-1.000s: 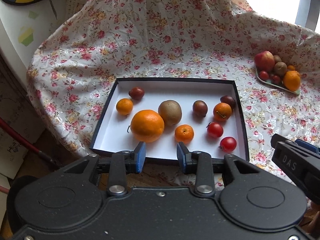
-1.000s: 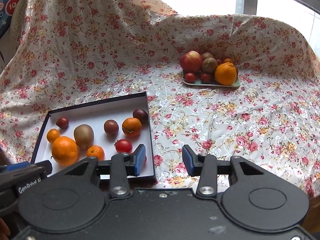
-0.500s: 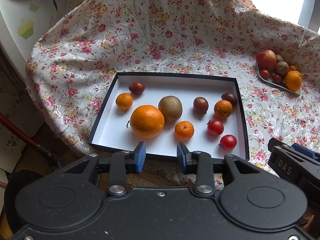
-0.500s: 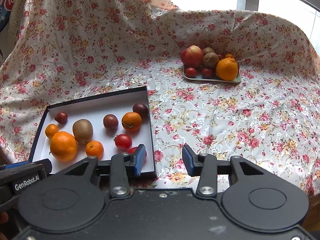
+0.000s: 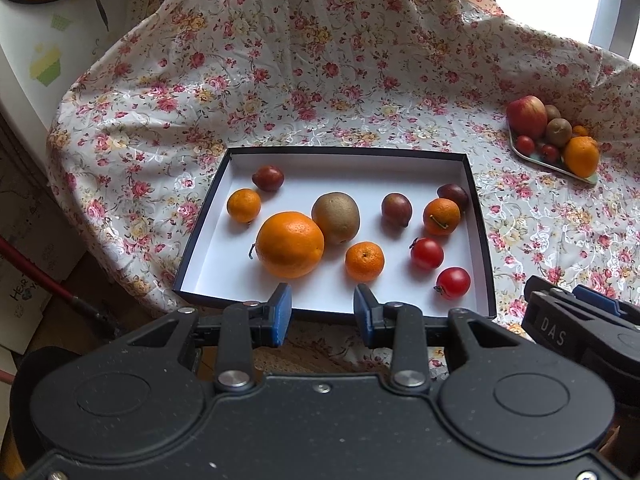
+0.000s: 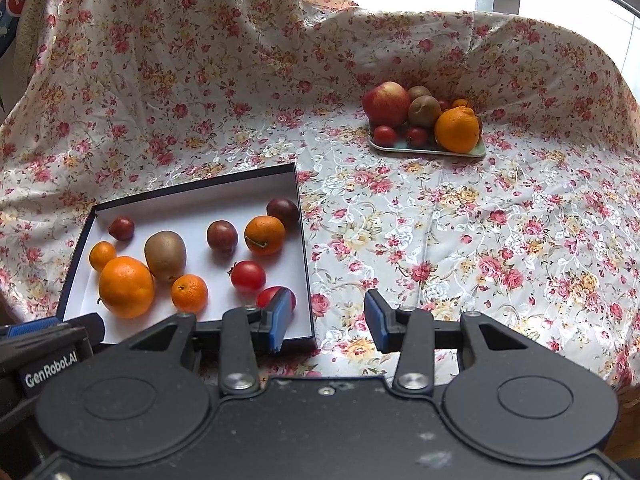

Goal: Organize fruits
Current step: 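Withdraw both open grippers up and away from the filled box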

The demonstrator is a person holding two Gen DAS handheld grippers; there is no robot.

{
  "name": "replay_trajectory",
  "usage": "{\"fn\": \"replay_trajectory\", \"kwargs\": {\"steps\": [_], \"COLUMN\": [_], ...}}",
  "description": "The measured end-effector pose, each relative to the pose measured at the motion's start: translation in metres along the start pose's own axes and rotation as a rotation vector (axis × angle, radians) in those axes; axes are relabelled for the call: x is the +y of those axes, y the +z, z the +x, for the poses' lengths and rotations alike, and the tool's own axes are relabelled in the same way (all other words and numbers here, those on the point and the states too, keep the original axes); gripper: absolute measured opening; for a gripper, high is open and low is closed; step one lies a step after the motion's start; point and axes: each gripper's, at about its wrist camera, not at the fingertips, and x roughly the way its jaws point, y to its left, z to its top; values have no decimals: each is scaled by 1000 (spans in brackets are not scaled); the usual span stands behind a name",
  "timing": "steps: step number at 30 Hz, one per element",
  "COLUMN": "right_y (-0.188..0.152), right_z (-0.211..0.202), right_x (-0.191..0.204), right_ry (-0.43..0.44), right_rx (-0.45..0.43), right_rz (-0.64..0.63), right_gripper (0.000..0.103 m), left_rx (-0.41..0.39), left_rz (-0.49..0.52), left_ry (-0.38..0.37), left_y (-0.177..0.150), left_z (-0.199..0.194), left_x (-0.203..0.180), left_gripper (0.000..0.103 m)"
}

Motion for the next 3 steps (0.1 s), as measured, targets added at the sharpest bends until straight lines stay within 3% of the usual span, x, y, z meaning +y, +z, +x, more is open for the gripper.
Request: {"fn": "replay_trajectory", "kwargs": {"steps": [3], "right_y": [0], "right_z": [1], "right_x": [-1], "right_ry": [3], "right_rx": [8], "right_rz": [5], "right_gripper": [44], "left_rx": [-6], "left_rz": [8], "left_ry": [6], "left_y": [0], "left_z": [-1], "left_x": [-2], "left_gripper": [45]}}
